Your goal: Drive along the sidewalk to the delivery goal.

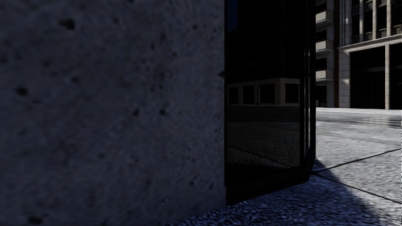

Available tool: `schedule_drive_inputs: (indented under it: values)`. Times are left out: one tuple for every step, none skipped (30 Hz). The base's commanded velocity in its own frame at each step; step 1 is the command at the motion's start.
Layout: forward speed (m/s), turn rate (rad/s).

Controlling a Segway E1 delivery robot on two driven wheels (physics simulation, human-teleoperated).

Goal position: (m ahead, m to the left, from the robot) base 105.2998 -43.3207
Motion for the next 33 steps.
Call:
schedule_drive_inputs:
  values:
    - [0.33, -0.26]
    - [0.41, -0.26]
    - [0.46, -0.27]
    - [0.55, -0.32]
    - [0.55, -0.32]
    - [0.64, -0.35]
    - [0.67, -0.36]
    - [0.72, -0.38]
    - [0.77, -0.4]
    - [0.78, -0.43]
    - [0.78, -0.43]
    - [0.79, -0.48]
    - [0.77, -0.55]
    - [0.77, -0.61]
    - [0.77, -0.67]
    - [0.76, -0.8]
    - [0.74, -0.84]
    - [0.74, -0.84]
    - [0.72, -0.86]
    - [0.7, -0.87]
    - [0.68, -0.9]
    - [0.67, -0.97]
    - [0.66, -1.05]
    - [0.66, -1.07]
    - [0.65, -1.07]
    - [0.65, -1.07]
    - [0.65, -1.08]
    - [0.65, -1.08]
    - [0.65, -1.08]
    - [0.65, -1.08]
    - [0.65, -1.08]
    - [0.65, -1.08]
    - [0.65, -1.08]
